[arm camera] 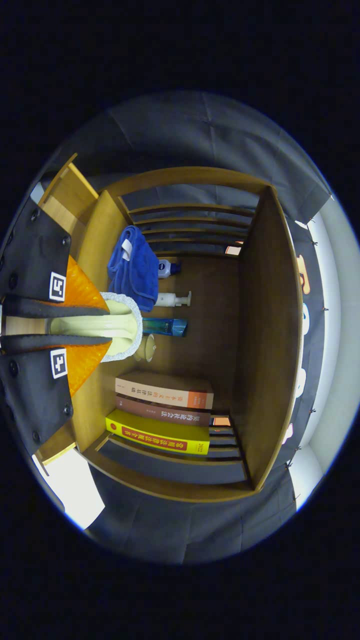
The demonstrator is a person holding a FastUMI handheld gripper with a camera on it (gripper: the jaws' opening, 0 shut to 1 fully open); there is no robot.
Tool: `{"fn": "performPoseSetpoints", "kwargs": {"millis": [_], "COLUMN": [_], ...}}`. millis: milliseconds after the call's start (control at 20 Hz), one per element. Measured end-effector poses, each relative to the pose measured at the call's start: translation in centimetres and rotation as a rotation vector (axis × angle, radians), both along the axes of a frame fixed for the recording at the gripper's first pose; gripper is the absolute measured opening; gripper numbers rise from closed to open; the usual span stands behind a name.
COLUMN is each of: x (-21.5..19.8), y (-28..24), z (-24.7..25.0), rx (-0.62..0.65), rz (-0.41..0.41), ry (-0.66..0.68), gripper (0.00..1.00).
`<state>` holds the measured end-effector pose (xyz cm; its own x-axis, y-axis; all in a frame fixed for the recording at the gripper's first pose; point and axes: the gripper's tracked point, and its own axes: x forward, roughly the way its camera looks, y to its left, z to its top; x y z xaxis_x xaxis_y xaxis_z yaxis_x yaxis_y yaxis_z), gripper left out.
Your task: Pull open the drawer, take out the items inside it, and place them on the countertop above the cabinet.
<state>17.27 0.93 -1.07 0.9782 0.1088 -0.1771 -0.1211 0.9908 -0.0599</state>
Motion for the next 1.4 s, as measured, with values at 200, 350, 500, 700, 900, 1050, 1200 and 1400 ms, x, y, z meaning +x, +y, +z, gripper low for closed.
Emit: {"fn": "performPoseSetpoints", "kwargs": {"millis": [200, 350, 500, 700, 900, 1050, 1200, 1400], "x": [3.8, 5.9, 8.4, 10.1, 11.1, 11.6, 12.3, 12.7], "y": [0.1, -0.4, -1.6, -1.5, -1.9, -1.7, -2.0, -1.7], "z": [0.4, -1.9, -4.3, -6.4, -9.4, -11.2, -11.3, -11.4], "rx": [-0.036, 0.003, -0.004, -0.059, -0.094, -0.102, -0.15, -0.169], "rz": [-0.018, -0.054, -0.092, -0.101, -0.124, -0.124, -0.132, -0.126], "ry": [0.028, 0.103, 0.161, 0.225, 0.306, 0.362, 0.364, 0.355], "gripper": [0.21, 0.21, 0.21, 0.21, 0.21, 0.21, 0.23, 0.22]}}
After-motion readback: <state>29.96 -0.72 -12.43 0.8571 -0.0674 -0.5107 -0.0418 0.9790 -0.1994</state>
